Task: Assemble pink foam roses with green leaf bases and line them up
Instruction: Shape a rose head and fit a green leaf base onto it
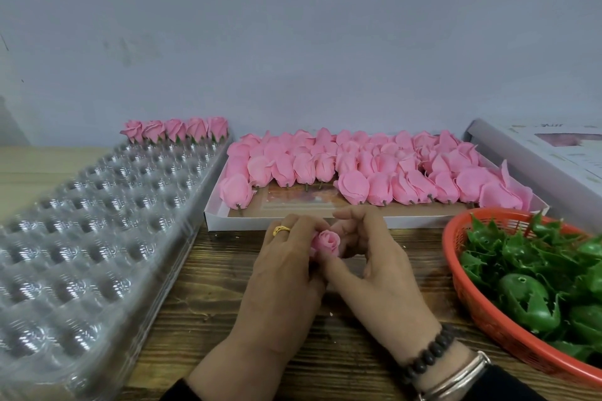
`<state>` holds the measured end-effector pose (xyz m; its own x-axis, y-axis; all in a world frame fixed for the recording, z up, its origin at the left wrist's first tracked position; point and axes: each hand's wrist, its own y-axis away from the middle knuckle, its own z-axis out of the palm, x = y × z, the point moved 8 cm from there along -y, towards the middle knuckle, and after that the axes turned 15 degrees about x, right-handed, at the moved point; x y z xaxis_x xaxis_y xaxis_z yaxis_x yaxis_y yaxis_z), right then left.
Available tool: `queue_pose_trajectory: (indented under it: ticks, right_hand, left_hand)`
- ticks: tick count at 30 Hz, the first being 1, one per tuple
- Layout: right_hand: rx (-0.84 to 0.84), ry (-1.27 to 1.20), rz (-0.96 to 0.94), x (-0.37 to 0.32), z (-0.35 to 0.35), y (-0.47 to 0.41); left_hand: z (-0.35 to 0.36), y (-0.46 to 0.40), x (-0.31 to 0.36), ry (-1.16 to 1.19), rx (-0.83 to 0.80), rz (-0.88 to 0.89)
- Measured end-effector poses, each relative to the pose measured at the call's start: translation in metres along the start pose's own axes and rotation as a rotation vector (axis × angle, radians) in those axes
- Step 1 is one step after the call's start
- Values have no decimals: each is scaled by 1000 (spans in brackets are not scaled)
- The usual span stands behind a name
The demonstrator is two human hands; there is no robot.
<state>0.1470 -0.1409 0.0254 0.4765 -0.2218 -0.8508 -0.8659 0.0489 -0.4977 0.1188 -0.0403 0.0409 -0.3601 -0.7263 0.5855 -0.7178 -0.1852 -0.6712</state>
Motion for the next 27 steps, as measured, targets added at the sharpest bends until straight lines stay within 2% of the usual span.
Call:
queue_pose_trajectory:
  ticks: [6, 12, 17, 20, 23, 27]
  right_hand:
    - [27, -72, 9, 3, -4, -1]
    - [31, -15, 31, 8, -5, -2]
    - [-133, 68, 53, 14, 6, 4]
    - [-212, 104, 72, 17, 11, 7]
    - [-226, 130, 75, 18, 9, 7]
    - [-264, 170, 79, 15, 10, 8]
  left_hand:
    - [-3, -2, -1, 16, 32, 1]
    - [-17, -8, -6, 13, 140, -8]
    - [-39, -22, -19, 178, 255, -198]
    - [-62, -46, -9, 231, 321, -219]
    - [-95, -86, -9, 359, 454, -240]
    - [-132, -139, -45, 356, 559, -271]
